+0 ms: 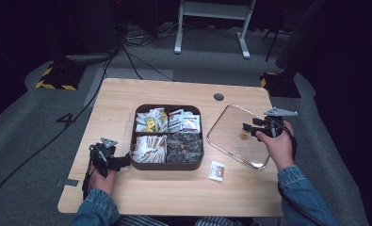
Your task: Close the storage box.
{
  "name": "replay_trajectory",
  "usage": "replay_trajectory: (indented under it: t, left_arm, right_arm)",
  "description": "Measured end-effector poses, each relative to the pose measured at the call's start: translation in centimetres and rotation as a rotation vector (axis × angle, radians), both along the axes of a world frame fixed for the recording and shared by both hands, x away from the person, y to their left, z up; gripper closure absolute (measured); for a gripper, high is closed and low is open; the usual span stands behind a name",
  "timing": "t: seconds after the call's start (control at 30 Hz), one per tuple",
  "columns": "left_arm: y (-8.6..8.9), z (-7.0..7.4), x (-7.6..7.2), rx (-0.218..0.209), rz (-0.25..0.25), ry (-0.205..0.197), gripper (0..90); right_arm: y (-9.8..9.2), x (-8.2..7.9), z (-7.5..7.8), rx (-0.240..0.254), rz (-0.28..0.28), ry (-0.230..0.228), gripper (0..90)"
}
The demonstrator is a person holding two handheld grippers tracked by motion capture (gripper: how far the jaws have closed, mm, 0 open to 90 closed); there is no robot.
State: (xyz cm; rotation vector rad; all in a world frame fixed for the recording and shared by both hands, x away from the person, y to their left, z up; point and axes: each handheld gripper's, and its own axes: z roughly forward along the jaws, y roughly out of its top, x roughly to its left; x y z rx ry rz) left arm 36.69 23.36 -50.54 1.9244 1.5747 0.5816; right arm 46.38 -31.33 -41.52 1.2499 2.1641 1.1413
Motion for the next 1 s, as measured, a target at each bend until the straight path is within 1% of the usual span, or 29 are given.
replay_trajectory:
  t: [0.07, 0.27, 0.43, 0.73, 0.9, 1.0]
  left_arm:
    - [0.0, 0.0, 0.0, 0.001, 0.001, 0.0, 6.8]
    - [0.0, 0.0, 0.0, 0.001, 0.001, -0.001, 6.8]
    - [0.0, 0.0, 0.0, 0.001, 0.001, 0.0, 6.8]
    - [0.0, 0.0, 0.0, 0.001, 0.002, -0.001, 6.7]
    - [0.0, 0.0, 0.0, 0.001, 0.002, 0.0, 6.8]
    - [0.0, 0.0, 0.0, 0.001, 0.002, -0.001, 6.7]
  right_arm:
    - [-0.3, 0.6, -0.5, 0.002, -0.013, 0.003, 43.0]
    - [-0.8, 2.0, -2.2, -0.016, -0.042, 0.015, 42.5]
    - [-1.1, 2.8, -3.7, -0.026, -0.067, 0.045, 42.2]
    - [-1.0, 3.4, -6.1, -0.051, -0.083, 0.096, 41.4]
    - [-1.1, 3.5, -7.0, -0.035, -0.097, 0.112, 41.9]
    - [-1.1, 3.5, -7.4, -0.036, -0.096, 0.116, 43.4]
